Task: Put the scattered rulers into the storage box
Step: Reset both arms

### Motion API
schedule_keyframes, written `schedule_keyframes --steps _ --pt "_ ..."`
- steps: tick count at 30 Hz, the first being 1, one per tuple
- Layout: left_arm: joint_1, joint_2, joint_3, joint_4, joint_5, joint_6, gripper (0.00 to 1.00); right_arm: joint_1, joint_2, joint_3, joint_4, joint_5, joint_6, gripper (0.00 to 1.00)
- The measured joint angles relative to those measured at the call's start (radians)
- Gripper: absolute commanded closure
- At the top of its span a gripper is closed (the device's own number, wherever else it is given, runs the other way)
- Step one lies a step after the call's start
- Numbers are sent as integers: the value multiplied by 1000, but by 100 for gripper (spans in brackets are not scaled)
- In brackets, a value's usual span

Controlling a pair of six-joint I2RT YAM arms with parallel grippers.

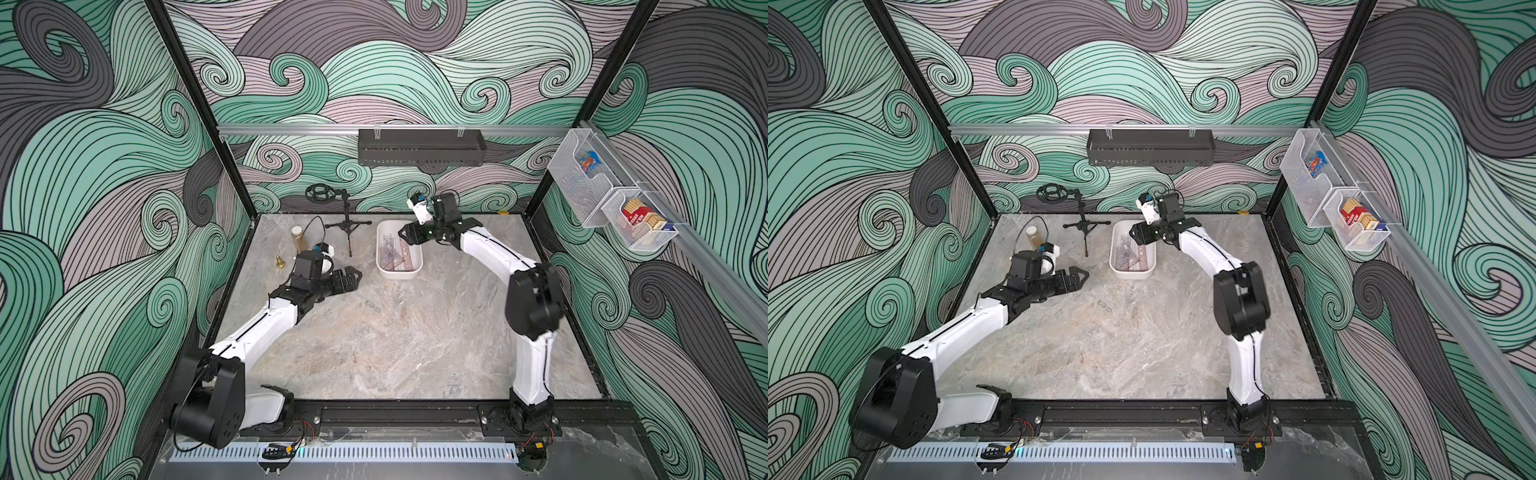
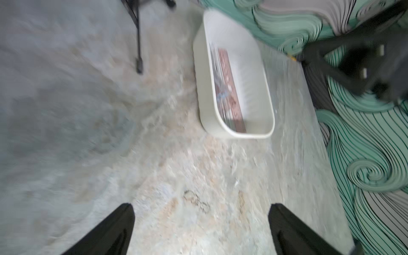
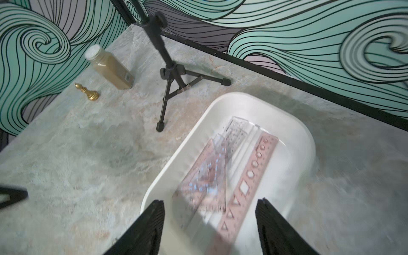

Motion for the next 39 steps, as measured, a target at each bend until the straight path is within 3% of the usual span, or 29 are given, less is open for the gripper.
schedule_keyframes --steps 2,5,7,10,16,23,26,29,39 --pt "0 -63 -64 64 -110 4 1 24 -234 -297 190 111 29 0" --pt "0 -161 -217 178 -259 46 1 25 -538 -670 486 311 20 0" --pt "0 -245 -367 310 -344 117 1 -2 -651 -848 639 416 -19 0" --pt "14 -250 -463 362 -464 190 1 -47 -702 -1052 788 566 -80 0" --pt "55 38 -468 685 -486 336 2 -135 -621 -1411 1190 726 -118 0" --pt "161 212 -409 892 -375 432 1 -196 -310 -1363 1608 761 -165 0" --pt "212 302 -467 1138 -340 436 1 -310 -320 -1333 1601 666 -112 0" --pt "236 331 -490 1143 -327 431 1 -400 -304 -1275 1573 594 -64 0" --pt "237 346 -498 1294 -294 440 2 -396 -294 -1280 1561 539 -18 0"
